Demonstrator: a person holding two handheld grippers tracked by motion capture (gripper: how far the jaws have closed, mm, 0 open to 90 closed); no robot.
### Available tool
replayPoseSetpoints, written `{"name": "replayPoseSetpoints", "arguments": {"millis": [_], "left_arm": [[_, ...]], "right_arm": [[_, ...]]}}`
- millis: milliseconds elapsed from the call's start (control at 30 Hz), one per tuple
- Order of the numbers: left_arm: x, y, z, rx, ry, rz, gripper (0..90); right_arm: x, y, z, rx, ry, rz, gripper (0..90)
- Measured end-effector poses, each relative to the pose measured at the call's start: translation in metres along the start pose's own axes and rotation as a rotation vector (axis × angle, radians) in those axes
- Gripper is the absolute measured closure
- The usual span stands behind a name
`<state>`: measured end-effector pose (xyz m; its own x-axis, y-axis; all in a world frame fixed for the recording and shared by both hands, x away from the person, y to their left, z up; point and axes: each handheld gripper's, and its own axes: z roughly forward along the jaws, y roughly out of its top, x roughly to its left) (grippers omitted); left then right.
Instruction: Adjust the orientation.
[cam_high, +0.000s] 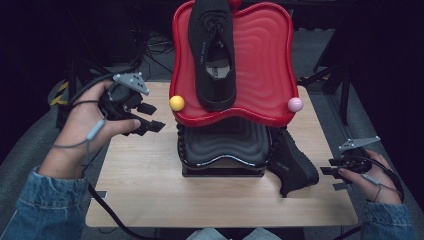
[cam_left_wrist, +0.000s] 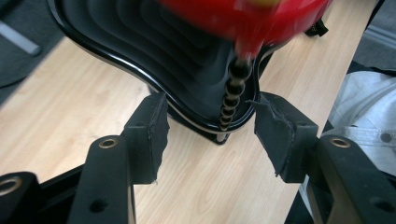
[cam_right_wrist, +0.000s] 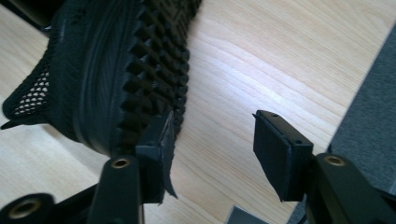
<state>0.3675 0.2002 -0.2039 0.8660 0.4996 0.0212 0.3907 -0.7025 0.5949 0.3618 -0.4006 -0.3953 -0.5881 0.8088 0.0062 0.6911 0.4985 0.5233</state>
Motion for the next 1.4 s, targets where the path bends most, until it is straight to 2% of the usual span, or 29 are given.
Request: {"name": "replayPoseSetpoints", "arguments": {"millis": [100, 267, 367, 433, 567, 633, 700, 800, 867, 1000, 1167, 1300, 1400], "left_arm": [[0.005, -0.016, 0.019, 0.002, 0.003, -0.023, 45.5], [0.007, -0.038, 0.046, 0.014, 0.017, -0.090, 43.7], [0.006, -0.051, 0.064, 0.028, 0.026, -0.105, 44.6], [0.005, -0.055, 0.071, 0.026, 0.022, -0.102, 44.6], [0.004, -0.072, 0.095, 0.012, 0.003, -0.114, 42.8], [0.005, -0.081, 0.104, 0.024, -0.004, -0.128, 42.6], [0.006, -0.088, 0.112, 0.015, -0.005, -0.143, 42.7], [0.007, -0.098, 0.118, -0.023, -0.006, -0.162, 42.9], [0.008, -0.100, 0.119, -0.003, -0.009, -0.160, 43.3], [0.008, -0.102, 0.122, -0.016, -0.014, -0.157, 43.1], [0.006, -0.103, 0.129, 0.024, -0.040, -0.147, 44.5], [0.005, -0.106, 0.129, 0.026, -0.019, -0.141, 42.5], [0.003, -0.110, 0.126, 0.032, -0.008, -0.152, 42.4]], "right_arm": [[-0.001, 0.001, 0.001, 0.014, 0.007, 0.003, 53.2], [0.000, 0.003, 0.001, 0.011, 0.025, -0.001, 61.3], [0.003, 0.006, -0.003, 0.002, 0.024, 0.002, 67.3], [0.004, 0.007, -0.004, 0.002, 0.029, -0.001, 68.4], [0.008, 0.011, -0.005, 0.000, 0.047, 0.001, 75.0], [0.010, 0.012, -0.007, -0.004, 0.048, 0.004, 77.7], [0.011, 0.013, -0.009, -0.009, 0.052, 0.002, 82.0], [0.014, 0.015, -0.012, -0.016, 0.056, -0.006, 88.0], [0.016, 0.017, -0.014, -0.023, 0.069, -0.009, 89.9], [0.023, 0.021, -0.016, -0.045, 0.077, -0.028, 90.0], [0.034, 0.028, -0.015, -0.058, 0.087, -0.067, 90.0], [0.047, 0.038, -0.009, -0.085, 0.104, -0.103, 90.0], [0.053, 0.046, -0.004, -0.084, 0.110, -0.126, 90.0]]}}
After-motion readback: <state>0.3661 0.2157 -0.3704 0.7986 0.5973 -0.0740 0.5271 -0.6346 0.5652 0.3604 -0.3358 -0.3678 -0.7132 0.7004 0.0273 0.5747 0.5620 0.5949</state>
